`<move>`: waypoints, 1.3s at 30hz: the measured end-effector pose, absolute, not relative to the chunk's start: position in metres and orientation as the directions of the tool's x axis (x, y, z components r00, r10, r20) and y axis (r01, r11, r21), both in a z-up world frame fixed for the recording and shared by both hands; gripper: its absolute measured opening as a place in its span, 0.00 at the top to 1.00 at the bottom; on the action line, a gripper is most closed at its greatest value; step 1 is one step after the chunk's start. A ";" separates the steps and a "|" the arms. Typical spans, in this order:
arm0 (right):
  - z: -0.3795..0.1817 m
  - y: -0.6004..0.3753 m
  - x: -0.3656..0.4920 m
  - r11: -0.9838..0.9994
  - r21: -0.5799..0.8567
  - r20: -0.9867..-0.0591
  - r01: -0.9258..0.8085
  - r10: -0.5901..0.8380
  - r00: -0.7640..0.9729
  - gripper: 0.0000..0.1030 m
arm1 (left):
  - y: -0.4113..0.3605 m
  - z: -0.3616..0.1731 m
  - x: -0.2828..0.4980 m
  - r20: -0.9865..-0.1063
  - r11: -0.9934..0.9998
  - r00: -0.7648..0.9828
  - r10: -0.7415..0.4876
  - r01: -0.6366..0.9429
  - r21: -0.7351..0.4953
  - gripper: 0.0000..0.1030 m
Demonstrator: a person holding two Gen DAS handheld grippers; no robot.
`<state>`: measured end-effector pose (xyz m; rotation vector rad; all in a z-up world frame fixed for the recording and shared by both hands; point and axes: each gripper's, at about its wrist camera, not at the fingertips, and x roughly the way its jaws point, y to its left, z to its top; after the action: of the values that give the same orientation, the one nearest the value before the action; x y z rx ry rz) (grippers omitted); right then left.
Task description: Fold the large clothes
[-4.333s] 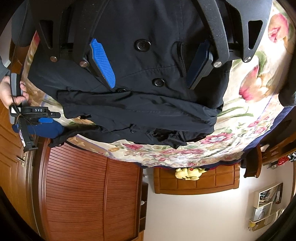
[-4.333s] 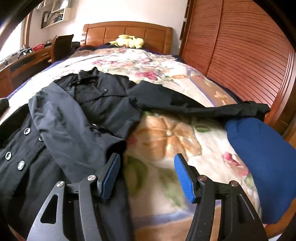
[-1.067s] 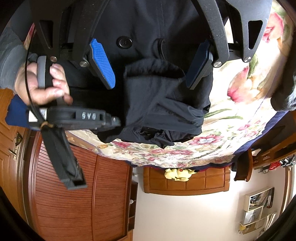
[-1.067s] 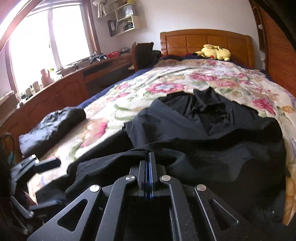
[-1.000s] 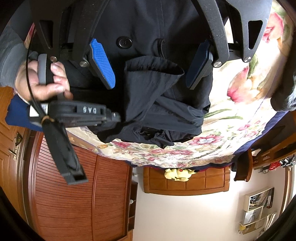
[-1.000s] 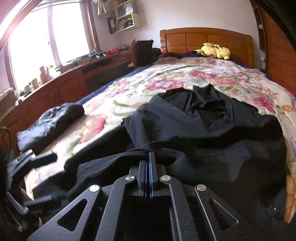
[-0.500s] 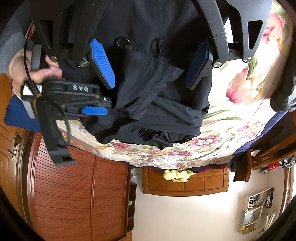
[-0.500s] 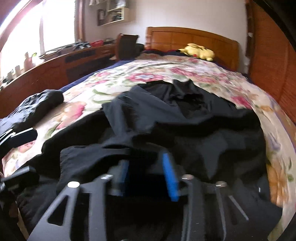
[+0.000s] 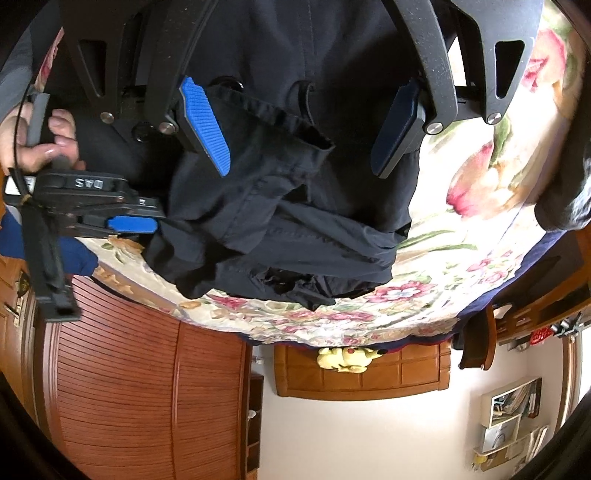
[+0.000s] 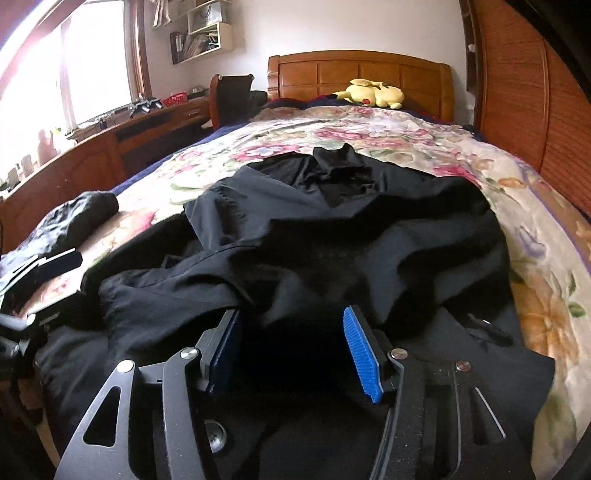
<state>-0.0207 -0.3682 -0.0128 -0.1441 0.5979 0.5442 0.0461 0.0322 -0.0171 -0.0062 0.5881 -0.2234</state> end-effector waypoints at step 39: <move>-0.006 -0.436 -0.041 0.876 0.027 -0.555 -0.482 0.415 0.721 0.44 | 0.011 -0.051 0.100 -0.786 0.982 0.600 -0.146 0.187 -0.039 0.89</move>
<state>-0.0410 -0.4363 -0.0063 -0.1222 0.5829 0.4967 0.1003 0.0115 -0.0509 0.0491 0.9069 -0.1931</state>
